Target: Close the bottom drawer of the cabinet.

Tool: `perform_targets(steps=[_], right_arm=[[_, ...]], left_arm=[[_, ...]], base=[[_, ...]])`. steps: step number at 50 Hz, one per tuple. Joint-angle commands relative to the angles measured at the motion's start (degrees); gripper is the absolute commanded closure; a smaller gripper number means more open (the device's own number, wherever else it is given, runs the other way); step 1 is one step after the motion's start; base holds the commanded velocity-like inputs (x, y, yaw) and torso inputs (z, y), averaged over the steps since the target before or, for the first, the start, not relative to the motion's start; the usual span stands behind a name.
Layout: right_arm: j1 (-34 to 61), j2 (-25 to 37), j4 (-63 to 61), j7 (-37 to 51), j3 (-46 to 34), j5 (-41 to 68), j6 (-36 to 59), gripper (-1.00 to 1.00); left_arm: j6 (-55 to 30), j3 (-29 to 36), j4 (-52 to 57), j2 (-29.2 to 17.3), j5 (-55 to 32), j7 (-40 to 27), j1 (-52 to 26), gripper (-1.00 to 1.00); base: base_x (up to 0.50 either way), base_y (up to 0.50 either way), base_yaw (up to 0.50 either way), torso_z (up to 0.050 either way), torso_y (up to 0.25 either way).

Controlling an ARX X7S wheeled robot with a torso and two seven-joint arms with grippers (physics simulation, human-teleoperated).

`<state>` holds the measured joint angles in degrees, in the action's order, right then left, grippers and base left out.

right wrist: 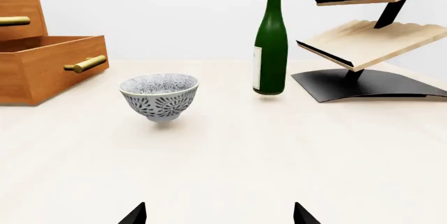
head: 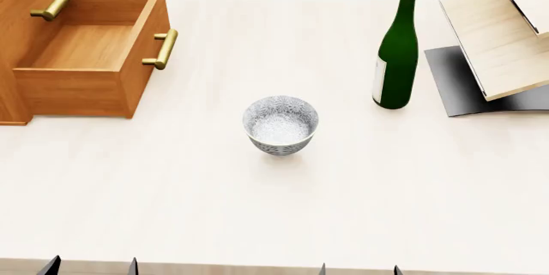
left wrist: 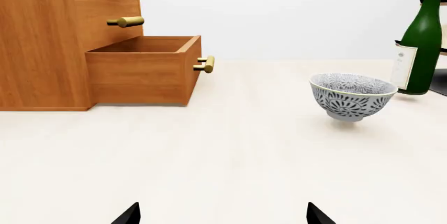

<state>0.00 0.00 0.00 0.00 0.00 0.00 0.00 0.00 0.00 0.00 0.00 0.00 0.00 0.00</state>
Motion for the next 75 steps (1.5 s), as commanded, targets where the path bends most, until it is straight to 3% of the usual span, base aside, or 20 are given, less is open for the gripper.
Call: perform_targets(steps=[1,17,18,20,23,35,43,51,75], right_arm=[[0.13,0.95,0.52,1.57,-0.99,0.38,-0.38,-1.00],[0.10,3.00,0.17,4.39,-3.28,2.54,-0.88,-1.00],[0.66,6.49,1.12,8.36,-7.41,6.20,-1.74,-1.00],[-0.11,6.62,-0.65,9.11,-7.67,5.42,-2.49,-1.00],[-0.24,7.81,-7.31,11.45,-9.35,-0.03,1.16,-1.00],[3.99,9.93,-29.03,10.60,-8.66,2.35,19.92,-1.00],[5.30,10.19,-35.53,10.66,-8.67,3.62,25.24,-1.00],[5.10,10.58,-35.24,10.48,-9.17,3.99,23.36,-1.00],[4.41,11.03,-32.48,11.36,-8.37,6.00,20.42,-1.00]], left_arm=[[0.25,1.07,-0.25,-0.90,-0.92,-1.01,0.02,-1.00],[0.11,4.01,-0.84,-3.01,-1.01,-4.67,-0.25,-1.00],[0.41,1.12,-1.42,-0.63,1.64,-1.82,-0.31,-1.00],[1.27,2.79,-0.16,-1.15,4.95,-3.24,-0.15,-1.00],[-2.24,3.94,5.54,-1.78,5.96,-3.98,-0.35,-1.00],[-16.83,4.83,25.97,-3.32,6.95,-4.53,-0.45,-1.00],[-20.96,5.06,32.61,-3.88,6.48,-5.23,-0.32,-1.00],[-22.14,6.14,34.77,-4.63,6.22,-5.68,-0.42,-1.00],[-22.05,7.44,34.30,-6.45,4.86,-7.68,-0.38,-1.00]], base=[[0.00,0.00,0.00,0.000,0.000],[0.00,0.00,0.00,0.000,0.000],[0.00,0.00,0.00,0.000,0.000],[0.00,0.00,0.00,0.000,0.000],[0.00,0.00,0.00,0.000,0.000],[0.00,0.00,0.00,0.000,0.000],[0.00,0.00,0.00,0.000,0.000],[0.00,0.06,0.00,0.000,0.000],[0.00,0.50,0.00,0.000,0.000]])
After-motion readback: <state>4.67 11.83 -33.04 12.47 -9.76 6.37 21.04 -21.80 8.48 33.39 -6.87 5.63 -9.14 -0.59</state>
